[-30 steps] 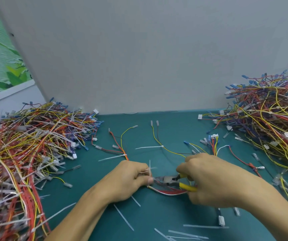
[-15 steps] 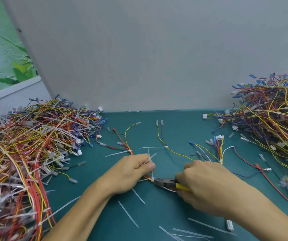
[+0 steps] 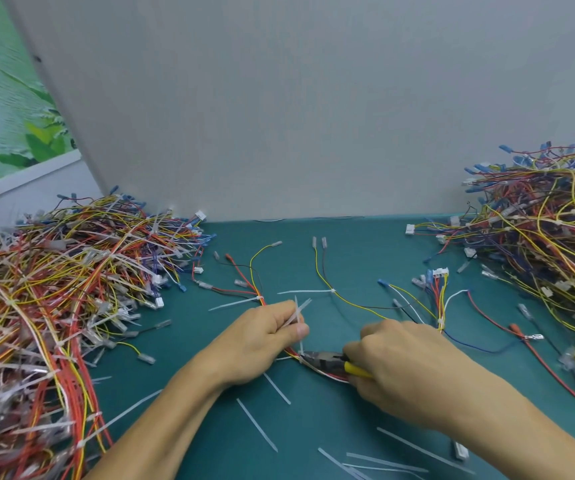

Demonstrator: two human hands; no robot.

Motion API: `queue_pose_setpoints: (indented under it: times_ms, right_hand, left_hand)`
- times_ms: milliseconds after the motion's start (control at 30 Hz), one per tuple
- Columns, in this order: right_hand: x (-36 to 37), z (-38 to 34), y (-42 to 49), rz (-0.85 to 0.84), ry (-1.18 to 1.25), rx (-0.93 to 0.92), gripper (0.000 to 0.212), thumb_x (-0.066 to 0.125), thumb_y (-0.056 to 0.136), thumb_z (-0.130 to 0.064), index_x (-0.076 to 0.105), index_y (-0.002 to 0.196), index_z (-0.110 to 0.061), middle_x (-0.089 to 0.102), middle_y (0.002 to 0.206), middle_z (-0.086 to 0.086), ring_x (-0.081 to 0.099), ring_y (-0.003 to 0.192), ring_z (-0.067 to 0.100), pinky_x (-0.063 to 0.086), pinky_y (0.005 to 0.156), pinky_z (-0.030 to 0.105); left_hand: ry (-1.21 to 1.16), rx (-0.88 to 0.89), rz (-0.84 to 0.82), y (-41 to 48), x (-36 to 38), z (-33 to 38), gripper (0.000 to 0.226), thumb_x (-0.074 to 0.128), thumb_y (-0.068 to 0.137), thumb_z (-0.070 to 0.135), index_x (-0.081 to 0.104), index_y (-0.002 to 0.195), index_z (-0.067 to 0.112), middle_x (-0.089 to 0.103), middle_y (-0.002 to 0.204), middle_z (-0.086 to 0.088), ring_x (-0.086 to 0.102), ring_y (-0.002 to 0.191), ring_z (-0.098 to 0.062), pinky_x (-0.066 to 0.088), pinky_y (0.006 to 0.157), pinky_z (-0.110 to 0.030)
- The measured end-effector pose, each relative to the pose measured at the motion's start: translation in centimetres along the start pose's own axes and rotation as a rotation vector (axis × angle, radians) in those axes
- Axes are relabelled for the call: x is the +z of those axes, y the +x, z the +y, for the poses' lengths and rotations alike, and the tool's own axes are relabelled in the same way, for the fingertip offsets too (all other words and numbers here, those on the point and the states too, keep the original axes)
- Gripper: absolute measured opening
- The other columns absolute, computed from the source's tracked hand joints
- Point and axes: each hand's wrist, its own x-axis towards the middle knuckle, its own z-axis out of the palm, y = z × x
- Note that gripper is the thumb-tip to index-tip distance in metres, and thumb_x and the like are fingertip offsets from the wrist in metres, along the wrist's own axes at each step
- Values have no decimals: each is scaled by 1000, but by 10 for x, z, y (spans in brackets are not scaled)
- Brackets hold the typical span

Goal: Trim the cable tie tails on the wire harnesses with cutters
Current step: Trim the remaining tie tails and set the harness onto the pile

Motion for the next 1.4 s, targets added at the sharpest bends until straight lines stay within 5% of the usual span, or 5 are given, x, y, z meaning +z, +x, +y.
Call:
queue_pose_setpoints:
  times_ms: [333,600,800,1100,1400]
  right_hand:
    - [4,2,2,30,4,-2,30,35,98,-38,57,103,-17,53,101,6,55,88,32,31,64,32]
    - [6,1,4,29,-38,-14,24,37,98,-31,55,101,-15,39,89,3,39,75,32,20,50,33]
    - [7,1,4,24,-76,-33,23,38,97,-26,56,102,-14,52,98,6,39,75,30,15,46,30]
    - [7,2,5,-13,-88,-42,20,40,93,-23,56,101,-13,55,99,7,53,84,33,16,46,30]
    - [8,1,4,-13,-58,-39,17,40,94,-23,53,99,-15,56,101,10,56,91,34,26,60,34]
  left_hand:
    - [-1,-8,2,0,1,0,25,52,97,25,48,80,8,40,68,3,35,64,-12,33,65,-33]
    - [-4,-12,0,1,2,0,25,52,97,23,48,78,8,40,69,2,34,65,-13,32,65,-34]
    - [-3,-23,1,2,2,0,25,52,97,24,47,76,12,40,68,3,34,64,-13,32,64,-33]
    - [9,-2,3,1,2,-1,24,52,97,23,48,81,6,43,71,0,37,68,-15,41,73,-44]
    - [-29,13,40,2,3,-5,25,51,95,31,45,73,20,39,66,7,34,62,-9,32,62,-32]
